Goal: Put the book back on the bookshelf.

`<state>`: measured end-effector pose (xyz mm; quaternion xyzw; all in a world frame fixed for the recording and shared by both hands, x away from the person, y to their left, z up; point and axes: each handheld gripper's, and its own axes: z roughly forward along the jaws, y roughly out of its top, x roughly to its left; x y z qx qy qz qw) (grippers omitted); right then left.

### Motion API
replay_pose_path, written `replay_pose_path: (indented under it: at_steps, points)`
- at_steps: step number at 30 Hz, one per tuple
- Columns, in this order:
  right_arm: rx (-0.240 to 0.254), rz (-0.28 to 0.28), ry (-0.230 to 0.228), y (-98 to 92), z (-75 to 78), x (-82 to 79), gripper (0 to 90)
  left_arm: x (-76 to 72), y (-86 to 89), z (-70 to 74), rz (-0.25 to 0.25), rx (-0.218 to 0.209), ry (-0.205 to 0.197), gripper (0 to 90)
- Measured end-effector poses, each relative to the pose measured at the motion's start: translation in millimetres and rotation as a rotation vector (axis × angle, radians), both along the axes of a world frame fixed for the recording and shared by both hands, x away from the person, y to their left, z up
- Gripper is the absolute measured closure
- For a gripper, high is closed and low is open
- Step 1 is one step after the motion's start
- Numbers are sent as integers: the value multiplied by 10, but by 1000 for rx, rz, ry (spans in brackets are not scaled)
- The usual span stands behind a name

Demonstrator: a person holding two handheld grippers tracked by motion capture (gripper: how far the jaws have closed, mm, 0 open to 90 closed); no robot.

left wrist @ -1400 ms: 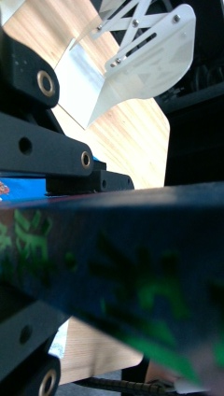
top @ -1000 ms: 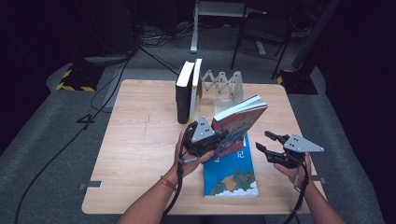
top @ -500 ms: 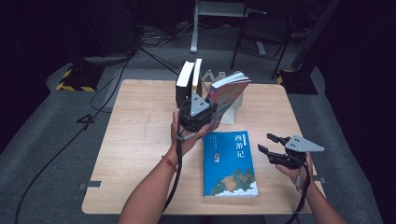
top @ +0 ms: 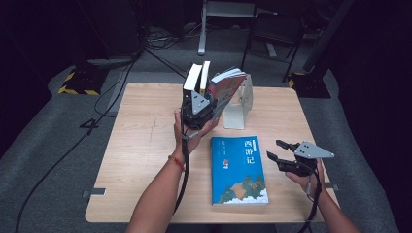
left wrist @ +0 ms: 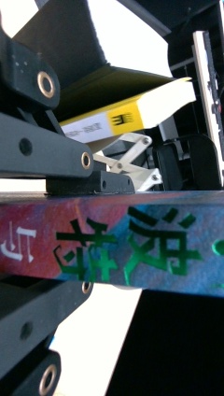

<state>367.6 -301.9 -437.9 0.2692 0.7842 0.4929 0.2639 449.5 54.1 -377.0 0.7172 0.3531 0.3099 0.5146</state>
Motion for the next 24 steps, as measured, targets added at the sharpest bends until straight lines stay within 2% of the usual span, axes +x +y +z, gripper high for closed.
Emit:
replay_pose_path:
  at_steps: [2, 4, 5, 8, 13, 18, 19, 20, 22, 24]
  points:
    - [-3, 2, 2, 1, -3, -9, 417, -5, 29, -118, 14, -12, 7, 736]
    - [-6, 4, -4, 2, -5, -9, 416, -11, 44, -159, 16, -22, 14, 736]
    - [-8, 6, -5, 5, -7, -11, 417, -25, 77, -199, 14, -50, 12, 736]
    - [-14, 7, -1, 23, -15, -9, 417, -78, 133, -241, 23, -72, 11, 735]
    - [-35, 14, -4, 55, -23, -20, 415, -198, 232, -303, 11, -71, 14, 729]
    - [-37, 16, 8, 69, -42, -7, 412, -231, 312, -296, 8, -54, 26, 722]
    - [-39, 18, 7, 71, -43, -8, 410, -258, 378, -235, 2, -82, 3, 722]
    - [-42, 17, 9, 78, -42, -14, 409, -268, 393, -189, 6, -84, 1, 715]
    - [-43, 13, 13, 79, -46, -11, 410, -287, 421, -114, 13, -60, -12, 714]
    - [-41, 15, 17, 79, -53, -2, 410, -283, 468, -79, 7, -53, -2, 717]
